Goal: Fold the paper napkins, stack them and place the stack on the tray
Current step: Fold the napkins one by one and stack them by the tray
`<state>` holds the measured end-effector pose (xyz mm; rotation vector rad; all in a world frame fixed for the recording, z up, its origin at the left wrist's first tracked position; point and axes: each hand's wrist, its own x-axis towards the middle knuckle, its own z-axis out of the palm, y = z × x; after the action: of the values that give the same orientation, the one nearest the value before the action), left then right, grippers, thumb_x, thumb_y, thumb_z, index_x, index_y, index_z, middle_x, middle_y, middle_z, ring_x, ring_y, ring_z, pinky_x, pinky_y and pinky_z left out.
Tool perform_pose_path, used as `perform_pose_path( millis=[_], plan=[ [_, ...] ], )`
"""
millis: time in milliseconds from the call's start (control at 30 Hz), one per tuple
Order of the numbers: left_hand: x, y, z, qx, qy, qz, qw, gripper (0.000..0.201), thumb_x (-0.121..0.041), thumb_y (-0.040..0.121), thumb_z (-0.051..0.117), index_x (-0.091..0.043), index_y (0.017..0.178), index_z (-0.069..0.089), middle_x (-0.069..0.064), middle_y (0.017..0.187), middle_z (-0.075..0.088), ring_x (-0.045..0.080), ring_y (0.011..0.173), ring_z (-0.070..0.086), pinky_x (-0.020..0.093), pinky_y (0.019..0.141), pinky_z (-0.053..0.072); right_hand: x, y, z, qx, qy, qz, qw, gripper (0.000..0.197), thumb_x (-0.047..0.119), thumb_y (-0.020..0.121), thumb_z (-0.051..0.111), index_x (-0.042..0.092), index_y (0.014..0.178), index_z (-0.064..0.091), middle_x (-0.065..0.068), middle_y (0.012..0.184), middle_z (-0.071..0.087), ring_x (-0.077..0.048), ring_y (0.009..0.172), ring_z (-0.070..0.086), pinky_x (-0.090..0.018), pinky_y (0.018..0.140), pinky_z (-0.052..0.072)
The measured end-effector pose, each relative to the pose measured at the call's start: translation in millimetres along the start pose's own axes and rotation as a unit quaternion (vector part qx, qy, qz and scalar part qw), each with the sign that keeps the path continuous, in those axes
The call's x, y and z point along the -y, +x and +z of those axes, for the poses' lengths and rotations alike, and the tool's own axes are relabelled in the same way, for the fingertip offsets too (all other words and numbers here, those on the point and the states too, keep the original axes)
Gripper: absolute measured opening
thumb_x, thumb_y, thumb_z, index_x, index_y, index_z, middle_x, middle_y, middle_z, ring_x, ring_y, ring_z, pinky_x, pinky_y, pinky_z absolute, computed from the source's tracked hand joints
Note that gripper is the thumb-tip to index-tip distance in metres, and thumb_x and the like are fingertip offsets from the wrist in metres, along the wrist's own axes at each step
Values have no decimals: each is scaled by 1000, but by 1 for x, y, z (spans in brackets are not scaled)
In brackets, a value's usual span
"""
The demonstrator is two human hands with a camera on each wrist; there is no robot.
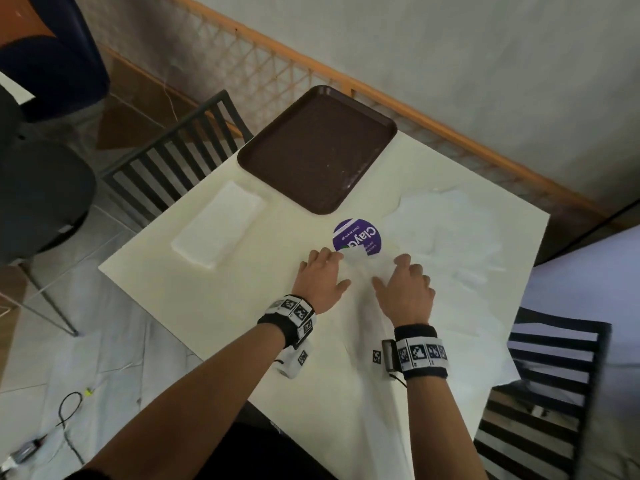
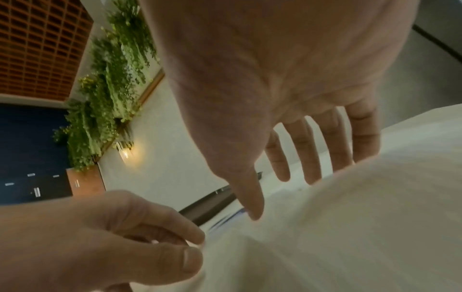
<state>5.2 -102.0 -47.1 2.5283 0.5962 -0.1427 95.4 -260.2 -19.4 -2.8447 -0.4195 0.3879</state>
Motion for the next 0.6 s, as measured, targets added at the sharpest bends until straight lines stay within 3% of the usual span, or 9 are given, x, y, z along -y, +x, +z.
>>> perform_pose_path(
  millis=[133,233,300,367,400,467,533,600],
  plan=[
    [-3,1,7,-30,31,17,999,33,-36,102,64,-25,133,62,-1,127,60,25,125,49,44,100,38,-9,1,11,3,2,-1,1000,43,31,100,71,15,135,51,-12,132,65,-40,124,58,-50,99,46],
    [2,1,10,-66,23,17,997,14,-31,101,65,-28,114,70,-6,113,64,24,117,52,42,92,38,-14,-2,11,3,105,-14,994,36,21,100,73,17,129,54,-10,126,70,-35,119,63,-44,94,47],
    [4,0,6,-73,-25,30,997,27,-30,97,72,-29,123,67,-4,124,60,24,122,49,43,99,41,-14,-9,-2,11,205,-67,976,39,18,96,81,19,126,57,-2,111,72,-22,106,68,-33,86,49],
    [5,-4,-8,-38,-131,61,989,66,-31,90,82,-30,148,49,-3,144,52,22,134,42,43,111,42,-10,-17,-23,41,264,-153,952,38,17,92,86,23,121,63,12,100,69,-4,94,65,-16,79,46],
    [4,-7,-17,-10,-190,81,978,82,-31,88,85,-32,156,39,-5,151,49,19,139,40,40,114,41,-7,-20,-36,65,278,-188,940,36,18,91,88,26,118,65,15,99,69,-2,95,65,-12,78,46],
    [2,-14,-39,44,-291,114,949,86,-27,87,88,-32,157,39,-10,150,53,11,139,48,36,115,43,-1,-24,-62,95,307,-234,918,34,19,90,89,31,114,68,13,103,72,-7,100,67,-17,81,51],
    [-3,-24,-63,80,-354,128,923,75,-21,88,88,-25,151,48,-5,135,67,11,127,63,38,110,50,3,-24,-86,91,361,-252,893,32,12,91,86,26,114,69,11,107,74,-13,101,69,-27,85,57],
    [-11,-37,-89,89,-409,124,900,82,-19,89,88,-32,155,41,0,125,74,13,121,69,35,109,53,4,-20,-103,90,418,-238,872,31,6,93,83,23,114,69,5,106,75,-18,101,71,-32,84,60]
  ],
)
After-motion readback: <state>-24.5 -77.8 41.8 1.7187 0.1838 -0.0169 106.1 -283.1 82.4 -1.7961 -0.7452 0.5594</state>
